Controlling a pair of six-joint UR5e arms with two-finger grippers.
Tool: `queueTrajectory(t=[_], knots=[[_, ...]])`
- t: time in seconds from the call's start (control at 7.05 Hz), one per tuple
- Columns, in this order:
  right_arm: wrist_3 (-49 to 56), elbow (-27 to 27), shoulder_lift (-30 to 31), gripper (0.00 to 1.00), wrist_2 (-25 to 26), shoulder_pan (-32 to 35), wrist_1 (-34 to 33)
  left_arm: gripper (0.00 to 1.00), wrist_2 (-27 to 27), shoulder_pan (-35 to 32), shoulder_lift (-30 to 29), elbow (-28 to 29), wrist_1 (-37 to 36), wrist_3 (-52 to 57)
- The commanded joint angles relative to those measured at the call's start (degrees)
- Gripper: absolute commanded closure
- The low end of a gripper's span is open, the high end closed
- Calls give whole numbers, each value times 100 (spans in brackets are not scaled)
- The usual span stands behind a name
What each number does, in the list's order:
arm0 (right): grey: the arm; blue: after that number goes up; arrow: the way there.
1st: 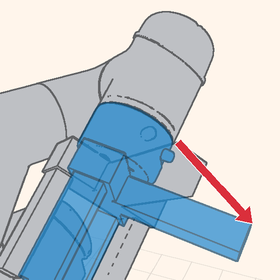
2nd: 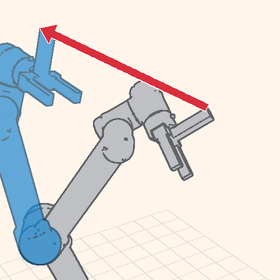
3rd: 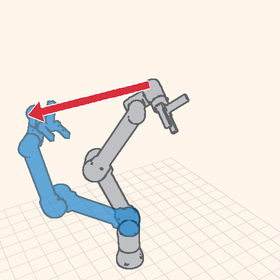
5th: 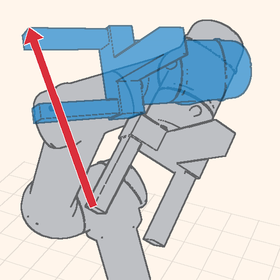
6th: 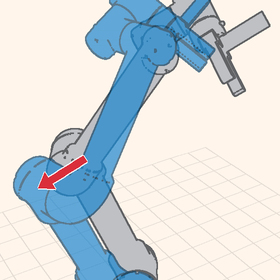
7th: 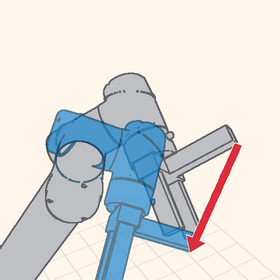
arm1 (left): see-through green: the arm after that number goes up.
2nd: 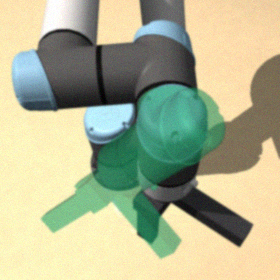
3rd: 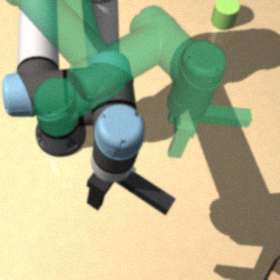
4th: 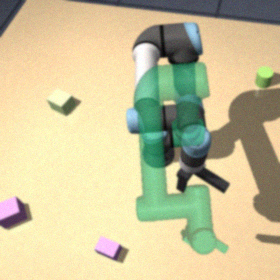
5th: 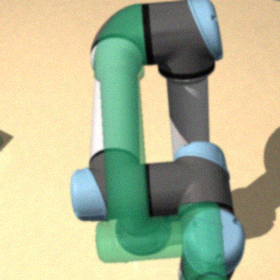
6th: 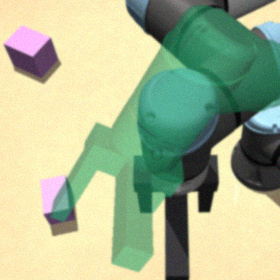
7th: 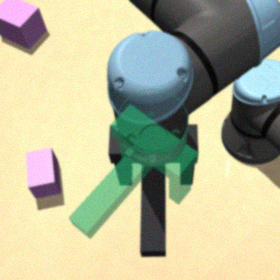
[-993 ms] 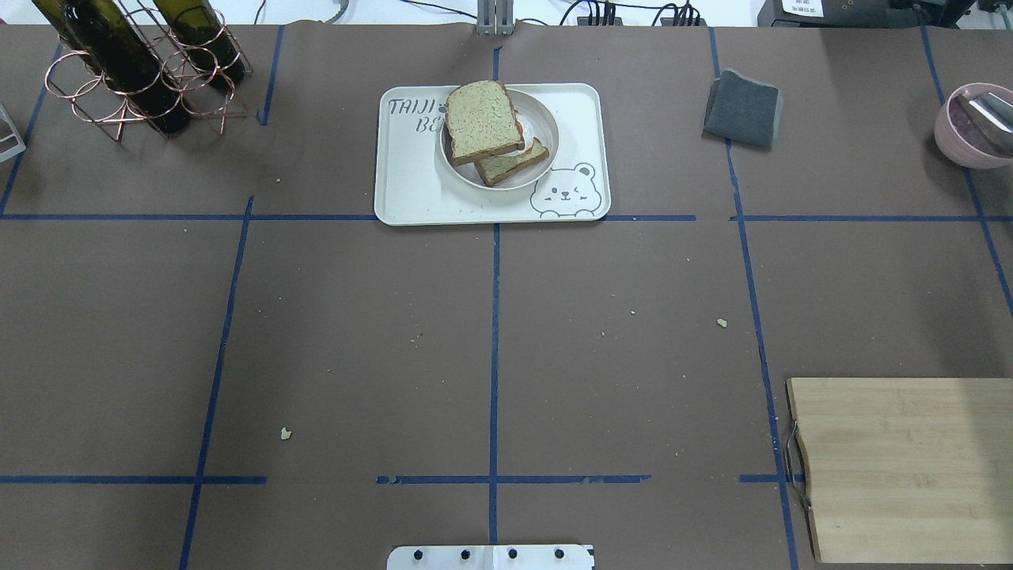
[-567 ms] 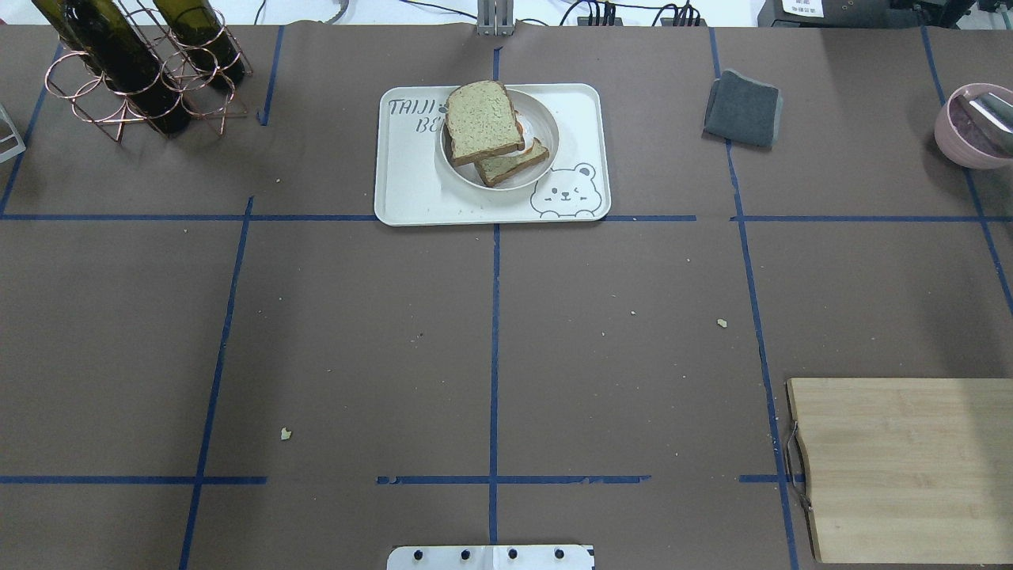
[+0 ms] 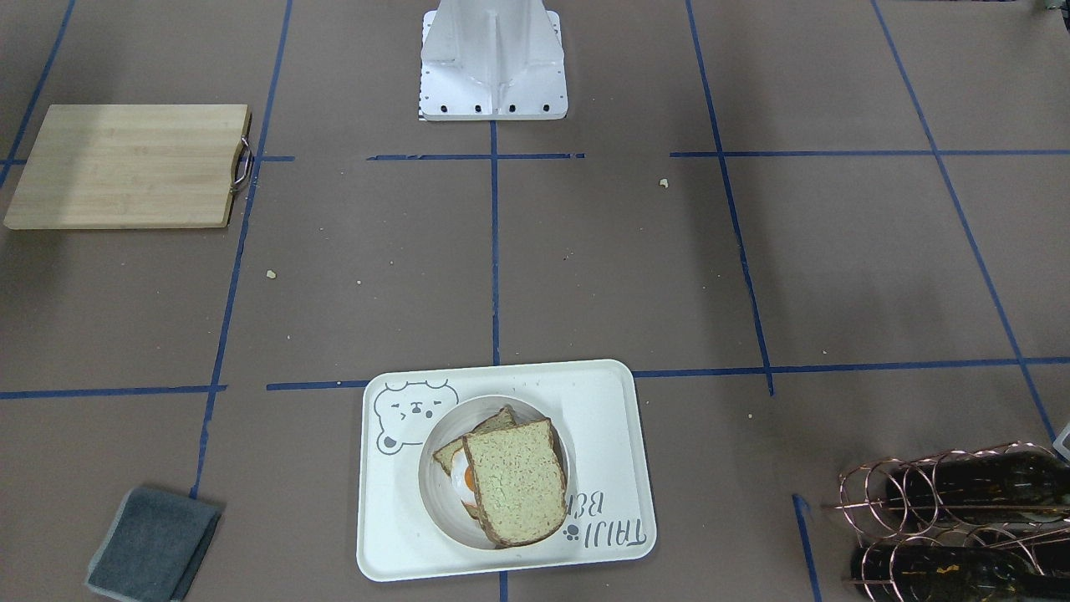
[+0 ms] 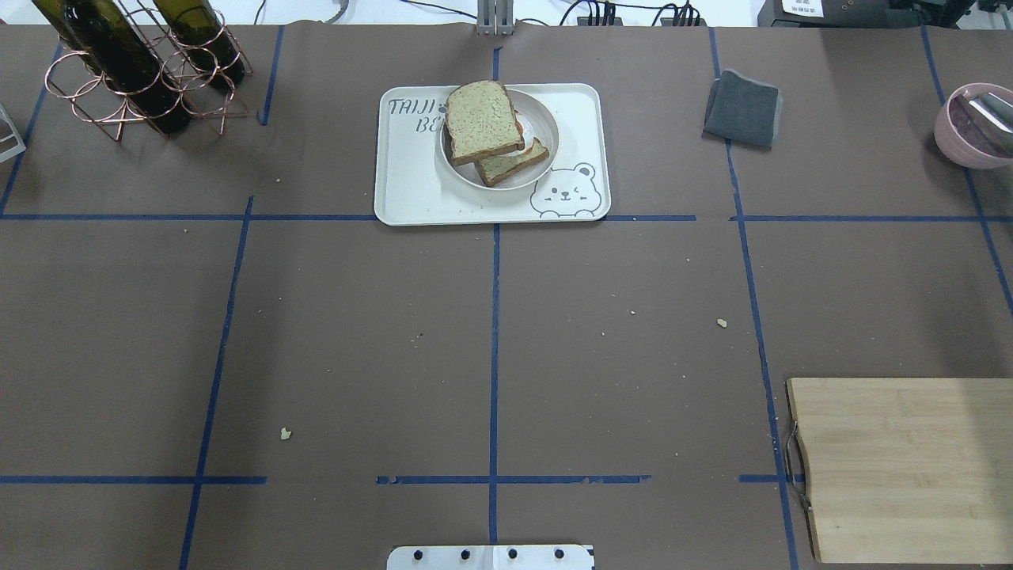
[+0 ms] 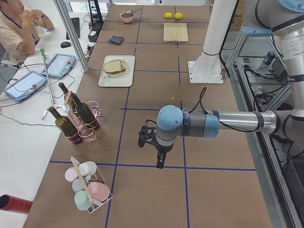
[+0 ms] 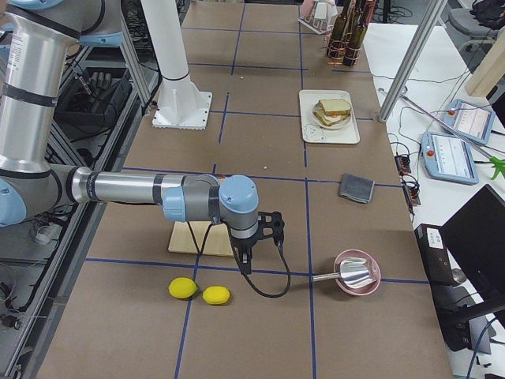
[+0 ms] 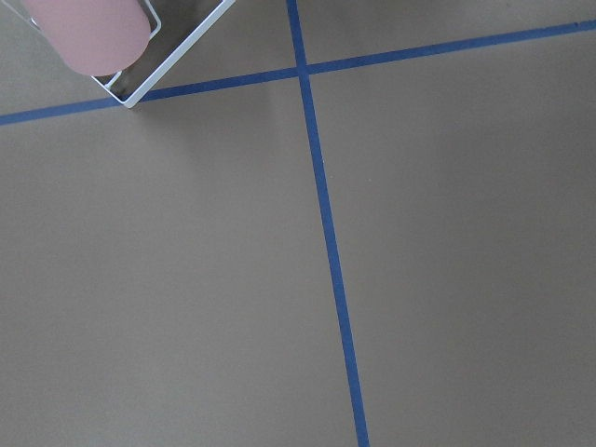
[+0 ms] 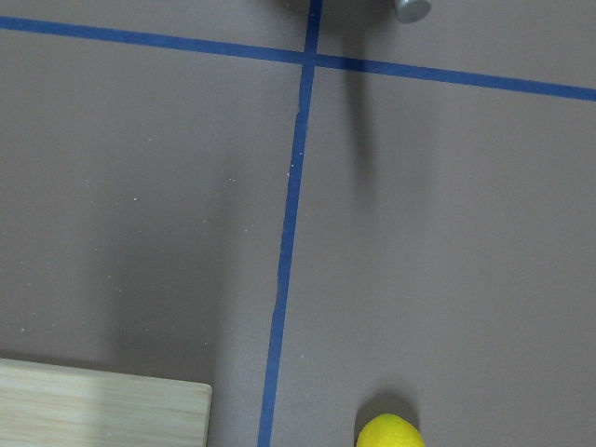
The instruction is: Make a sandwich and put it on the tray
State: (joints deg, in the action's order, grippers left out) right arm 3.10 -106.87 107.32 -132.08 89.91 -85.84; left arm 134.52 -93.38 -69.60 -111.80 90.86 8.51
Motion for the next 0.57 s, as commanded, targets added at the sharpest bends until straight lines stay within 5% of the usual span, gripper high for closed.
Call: queueTrajectory(t=[0.0, 0.43], knots=[[6, 8, 17, 0, 6, 0, 24, 0, 56, -4, 25, 26, -7, 219], [15, 26, 43, 0, -2, 0, 32, 0, 57, -4, 17, 53, 11, 326]])
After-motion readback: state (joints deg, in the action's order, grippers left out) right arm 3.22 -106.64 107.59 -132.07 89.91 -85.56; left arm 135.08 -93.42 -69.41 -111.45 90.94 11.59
